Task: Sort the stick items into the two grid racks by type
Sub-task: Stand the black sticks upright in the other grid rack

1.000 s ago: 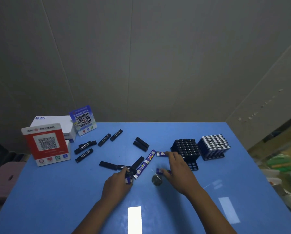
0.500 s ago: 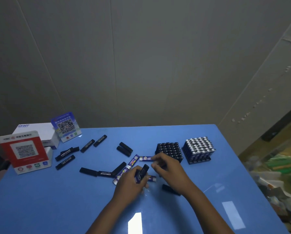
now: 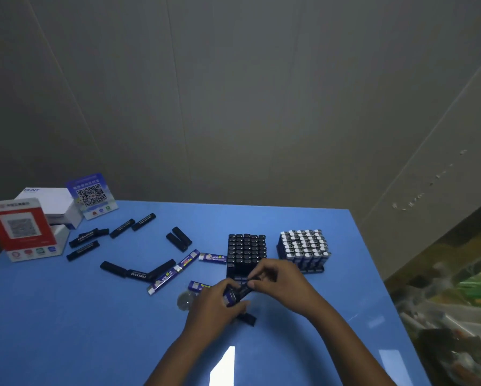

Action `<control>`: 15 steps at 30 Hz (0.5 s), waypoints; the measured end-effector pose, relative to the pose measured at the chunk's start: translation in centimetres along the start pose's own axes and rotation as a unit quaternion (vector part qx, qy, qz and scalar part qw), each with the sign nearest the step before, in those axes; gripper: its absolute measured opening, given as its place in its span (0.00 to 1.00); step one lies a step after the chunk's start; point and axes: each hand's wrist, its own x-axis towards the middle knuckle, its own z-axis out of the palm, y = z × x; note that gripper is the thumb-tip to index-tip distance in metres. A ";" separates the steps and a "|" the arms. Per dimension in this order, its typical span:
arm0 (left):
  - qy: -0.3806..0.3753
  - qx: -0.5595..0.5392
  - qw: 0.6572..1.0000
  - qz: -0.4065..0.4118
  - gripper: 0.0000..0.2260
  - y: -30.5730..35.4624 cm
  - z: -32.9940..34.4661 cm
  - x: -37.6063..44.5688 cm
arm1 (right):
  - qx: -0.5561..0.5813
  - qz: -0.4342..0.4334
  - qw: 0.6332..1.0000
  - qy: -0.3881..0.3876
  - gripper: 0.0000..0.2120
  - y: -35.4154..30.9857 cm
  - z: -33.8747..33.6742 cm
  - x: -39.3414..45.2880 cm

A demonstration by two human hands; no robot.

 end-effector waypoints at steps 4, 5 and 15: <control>0.033 -0.053 0.998 -0.024 0.09 -0.4 0.5 -0.9 | 0.082 0.030 0.996 0.014 0.06 1.6 -2.1 -0.7; 0.045 -0.062 0.997 -0.027 0.08 -0.6 0.4 -1.1 | 0.103 0.033 0.994 0.016 0.07 1.8 -2.2 -0.8; 0.081 -0.122 0.988 -0.048 0.06 -1.9 -1.4 -1.8 | 0.006 -0.072 0.997 0.017 0.30 0.8 0.9 -0.1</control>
